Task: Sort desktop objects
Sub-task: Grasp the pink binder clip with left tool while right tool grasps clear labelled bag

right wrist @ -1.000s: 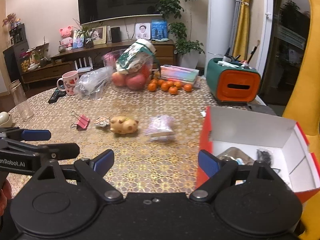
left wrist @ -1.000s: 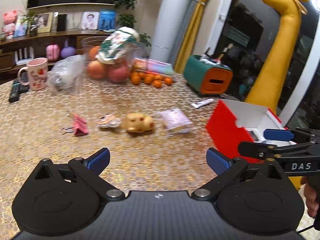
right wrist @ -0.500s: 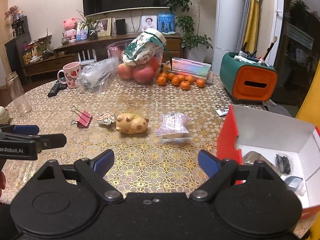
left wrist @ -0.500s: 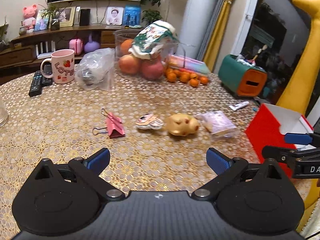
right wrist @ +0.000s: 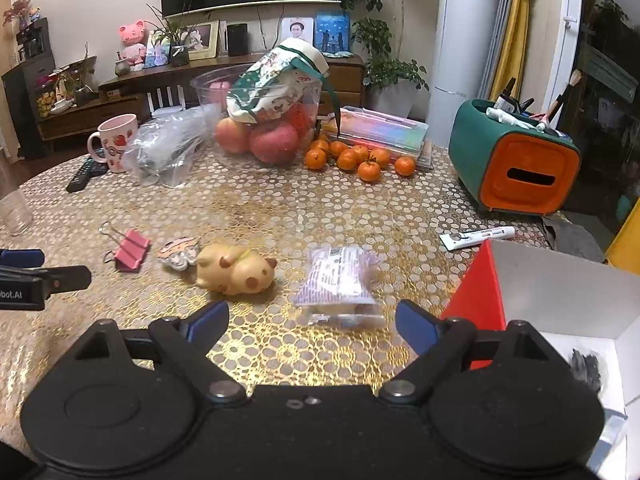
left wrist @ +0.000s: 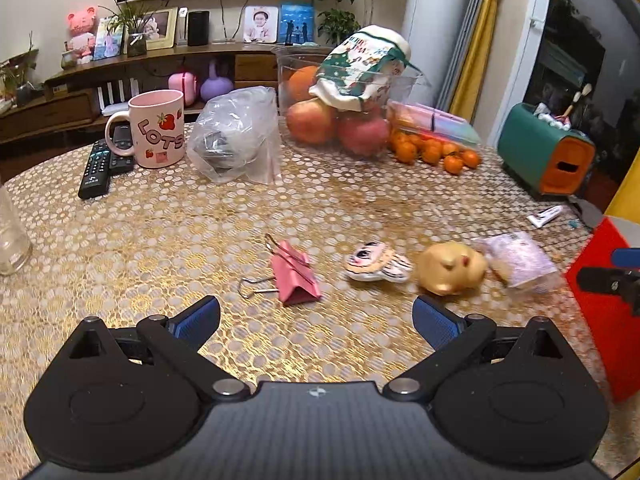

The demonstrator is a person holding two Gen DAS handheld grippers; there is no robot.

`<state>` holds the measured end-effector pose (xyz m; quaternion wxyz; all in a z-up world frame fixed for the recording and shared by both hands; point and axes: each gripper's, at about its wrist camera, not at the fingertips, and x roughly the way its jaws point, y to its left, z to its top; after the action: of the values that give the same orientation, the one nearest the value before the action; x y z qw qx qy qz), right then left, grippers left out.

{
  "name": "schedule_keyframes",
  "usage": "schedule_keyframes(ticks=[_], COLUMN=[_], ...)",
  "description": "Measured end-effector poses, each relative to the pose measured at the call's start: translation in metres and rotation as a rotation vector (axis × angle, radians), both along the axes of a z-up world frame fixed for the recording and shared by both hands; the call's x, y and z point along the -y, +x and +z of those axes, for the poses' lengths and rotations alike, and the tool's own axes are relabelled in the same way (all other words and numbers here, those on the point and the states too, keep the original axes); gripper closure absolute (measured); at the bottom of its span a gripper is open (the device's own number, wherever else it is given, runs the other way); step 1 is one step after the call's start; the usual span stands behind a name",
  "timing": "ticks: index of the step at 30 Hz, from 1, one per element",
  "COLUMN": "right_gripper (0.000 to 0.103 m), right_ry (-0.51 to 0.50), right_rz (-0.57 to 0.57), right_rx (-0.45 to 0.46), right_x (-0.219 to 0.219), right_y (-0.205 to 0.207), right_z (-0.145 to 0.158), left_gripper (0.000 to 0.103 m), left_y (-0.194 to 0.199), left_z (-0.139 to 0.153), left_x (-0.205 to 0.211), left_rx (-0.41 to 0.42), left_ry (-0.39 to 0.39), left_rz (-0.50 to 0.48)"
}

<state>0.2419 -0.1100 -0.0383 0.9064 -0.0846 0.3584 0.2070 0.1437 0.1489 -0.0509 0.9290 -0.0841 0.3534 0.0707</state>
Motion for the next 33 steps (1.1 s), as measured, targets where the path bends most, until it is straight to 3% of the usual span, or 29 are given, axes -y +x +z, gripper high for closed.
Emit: schedule_keyframes(ticks=[22,33], right_gripper=[0.024,0.031], right_ry=[-0.025,-0.033], right_rz=[-0.088,-0.104], right_rx=[-0.077,-0.115], right_x=[-0.013,-0.019], right_y=[0.083,0.095], right_z=[-0.042,-0.059], left_gripper=[0.002,0.023], left_y=[0.06,0.073], left_z=[-0.04,-0.056], left_x=[-0.023,-0.025], left_rx=[-0.015,-0.044], left_ry=[0.037,0.032], left_rz=[0.068,0.078])
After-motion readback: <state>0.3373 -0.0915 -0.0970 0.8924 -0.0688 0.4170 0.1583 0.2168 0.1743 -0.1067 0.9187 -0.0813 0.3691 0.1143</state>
